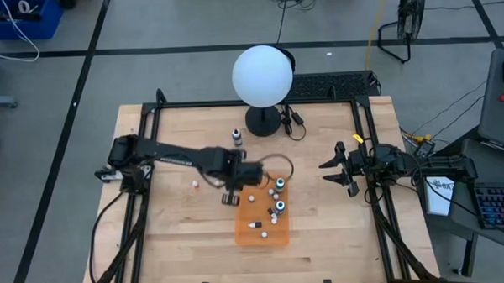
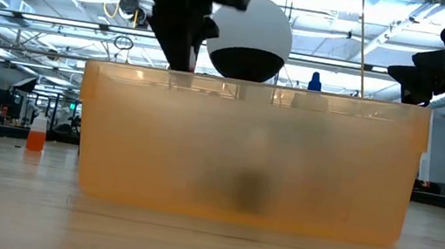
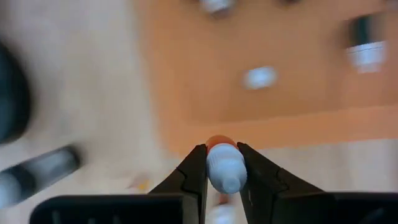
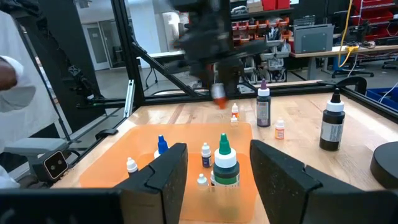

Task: Pick & Place food coloring
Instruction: Put the small orange food coloring bottle into the orange bin

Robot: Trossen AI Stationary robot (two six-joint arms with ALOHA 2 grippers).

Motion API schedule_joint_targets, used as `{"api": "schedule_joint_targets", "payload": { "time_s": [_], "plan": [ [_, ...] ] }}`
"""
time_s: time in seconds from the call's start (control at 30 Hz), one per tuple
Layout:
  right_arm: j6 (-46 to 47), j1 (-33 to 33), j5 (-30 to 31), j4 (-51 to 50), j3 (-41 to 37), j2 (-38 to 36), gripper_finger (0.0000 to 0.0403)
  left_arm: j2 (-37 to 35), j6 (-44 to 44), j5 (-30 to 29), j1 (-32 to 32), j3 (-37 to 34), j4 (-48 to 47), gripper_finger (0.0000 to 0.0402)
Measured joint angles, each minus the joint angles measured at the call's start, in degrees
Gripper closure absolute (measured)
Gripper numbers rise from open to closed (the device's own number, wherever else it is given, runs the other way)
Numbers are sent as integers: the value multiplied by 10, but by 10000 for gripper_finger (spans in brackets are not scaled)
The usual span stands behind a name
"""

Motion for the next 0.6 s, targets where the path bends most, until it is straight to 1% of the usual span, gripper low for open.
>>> {"api": "schedule_joint_targets", "payload": {
  "time_s": [0.1, 0.17, 0.33, 0.47, 0.6],
  "plan": [
    [0, 0, 0, 0, 0, 0, 237, 0, -6, 37, -34, -11, 33, 335],
    [0, 0, 0, 0, 0, 0, 238, 0, -14, 51, -55, -24, 58, 335],
    [0, 0, 0, 0, 0, 0, 237, 0, -50, 61, -94, -59, 134, 335],
    [0, 0, 0, 0, 0, 0, 237, 0, -65, 74, -111, -108, 213, 335],
    [0, 0, 0, 0, 0, 0, 238, 0, -78, 72, -109, -138, 250, 335]
  ]
}}
